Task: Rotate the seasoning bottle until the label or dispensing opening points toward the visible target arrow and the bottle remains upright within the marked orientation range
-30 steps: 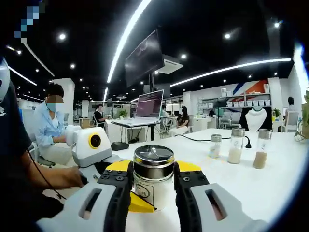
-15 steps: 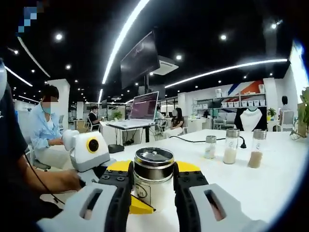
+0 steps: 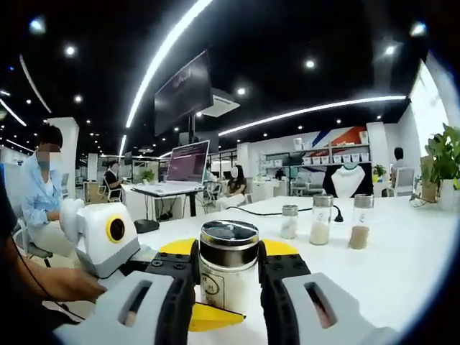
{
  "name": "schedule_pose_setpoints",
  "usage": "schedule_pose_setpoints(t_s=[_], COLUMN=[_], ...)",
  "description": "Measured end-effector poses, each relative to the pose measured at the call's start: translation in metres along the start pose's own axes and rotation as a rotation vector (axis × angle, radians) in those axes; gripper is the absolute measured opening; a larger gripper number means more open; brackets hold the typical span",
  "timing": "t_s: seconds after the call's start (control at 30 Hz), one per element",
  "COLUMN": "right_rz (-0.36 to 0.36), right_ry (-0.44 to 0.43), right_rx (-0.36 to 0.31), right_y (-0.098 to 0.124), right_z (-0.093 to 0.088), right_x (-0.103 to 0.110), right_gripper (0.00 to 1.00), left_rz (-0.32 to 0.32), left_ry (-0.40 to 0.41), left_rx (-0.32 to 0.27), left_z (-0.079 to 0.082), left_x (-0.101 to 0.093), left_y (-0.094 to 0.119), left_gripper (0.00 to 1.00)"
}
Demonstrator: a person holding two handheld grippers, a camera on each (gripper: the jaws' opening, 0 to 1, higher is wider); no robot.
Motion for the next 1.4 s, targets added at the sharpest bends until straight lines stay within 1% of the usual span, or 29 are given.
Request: schedule_pose_setpoints(t_s=[0.07, 0.17, 0.2, 0.23, 0.3, 0.37, 0.43, 0.5, 0.6, 0.63, 0.67, 0.7, 0.8, 1.0, 1.07, 1.1, 1.17, 1.2, 1.27, 1.33, 1.4], right_rz=[0.036, 0.101, 0.122, 0.133, 0.149, 0.162, 0.172, 0.181, 0.195, 0.201, 0.208, 0.205, 0.196, 0.179, 0.175, 0.172, 0.172, 0.174, 0.174, 0.169, 0.163], right_ry=[-0.012, -0.022, -0.018, -0.024, -0.043, -0.075, -0.067, -0.081, -0.074, -0.078, -0.102, -0.102, -0.074, -0.046, -0.058, -0.063, -0.072, -0.072, -0.070, -0.053, -0.036], right_rx=[0.004, 0.009, 0.018, 0.033, 0.041, 0.041, 0.051, 0.059, 0.062, 0.052, 0.068, 0.068, 0.080, 0.077, 0.078, 0.071, 0.064, 0.061, 0.053, 0.054, 0.055], right_y=[0.001, 0.002, 0.003, 0.005, 0.006, 0.007, 0.008, 0.008, 0.008, 0.008, 0.005, 0.003, 0.002, -0.005, -0.007, -0.007, -0.009, -0.010, -0.014, -0.019, -0.024], right_z=[0.000, 0.001, 0.000, 0.000, 0.000, 0.001, 0.001, 0.002, 0.003, 0.006, 0.006, 0.005, 0.004, 0.003, 0.002, 0.003, 0.004, 0.004, 0.005, 0.005, 0.004], right_x=[0.000, 0.003, 0.004, 0.003, 0.002, 0.002, 0.001, 0.003, 0.005, 0.004, 0.005, 0.005, 0.008, 0.009, 0.008, 0.007, 0.007, 0.007, 0.006, 0.007, 0.006], right_gripper=[0.31, 0.31, 0.31, 0.31, 0.31, 0.31, 0.31, 0.31, 0.30, 0.30, 0.30, 0.30, 0.29, 0.29, 0.28, 0.28, 0.28, 0.28, 0.28, 0.28, 0.28], left_rz=[-0.013, -0.055, -0.066, -0.090, -0.110, -0.125, -0.140, -0.155, -0.167, -0.172, -0.170, -0.166, -0.159, -0.127, -0.120, -0.104, -0.085, -0.069, -0.052, -0.023, -0.008], left_ry=[-0.003, 0.028, 0.024, 0.012, -0.002, 0.003, 0.008, 0.015, 0.017, 0.018, 0.018, 0.023, 0.023, 0.045, 0.039, 0.032, 0.036, 0.050, 0.067, 0.058, 0.046], left_rx=[0.000, -0.004, -0.002, 0.004, 0.006, 0.003, 0.001, 0.000, 0.003, 0.010, 0.007, 0.005, 0.012, 0.018, 0.022, 0.021, 0.020, 0.020, 0.023, 0.037, 0.047], left_z=[0.000, -0.001, -0.001, -0.002, -0.003, -0.003, -0.003, -0.003, -0.003, -0.004, -0.003, -0.003, -0.005, -0.007, -0.007, -0.007, -0.006, -0.006, -0.007, -0.009, -0.010], left_x=[0.001, 0.000, -0.001, -0.004, -0.007, -0.008, -0.009, -0.009, -0.010, -0.010, -0.010, -0.009, -0.007, -0.001, -0.001, 0.002, 0.004, 0.007, 0.011, 0.016, 0.019], left_y=[0.003, 0.005, 0.005, 0.005, 0.005, 0.005, 0.006, 0.008, 0.009, 0.009, 0.009, 0.009, 0.009, 0.007, 0.008, 0.008, 0.008, 0.008, 0.009, 0.011, 0.012], left_gripper=[0.35, 0.35, 0.35, 0.35, 0.35, 0.35, 0.35, 0.35, 0.35, 0.35, 0.35, 0.35, 0.35, 0.36, 0.36, 0.37, 0.41, 0.43, 0.49, 0.54, 0.58])
Point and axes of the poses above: the point that each gripper's makers call its tool centre point, and the gripper's own axes: y roughly backward along the fingers, x roughly to its left, z roughly out of its top, the point moved 4 cm from there along y, roughly backward along the fingers, and after that the axes turned 7 degrees about -z, right-handed, at the moved point
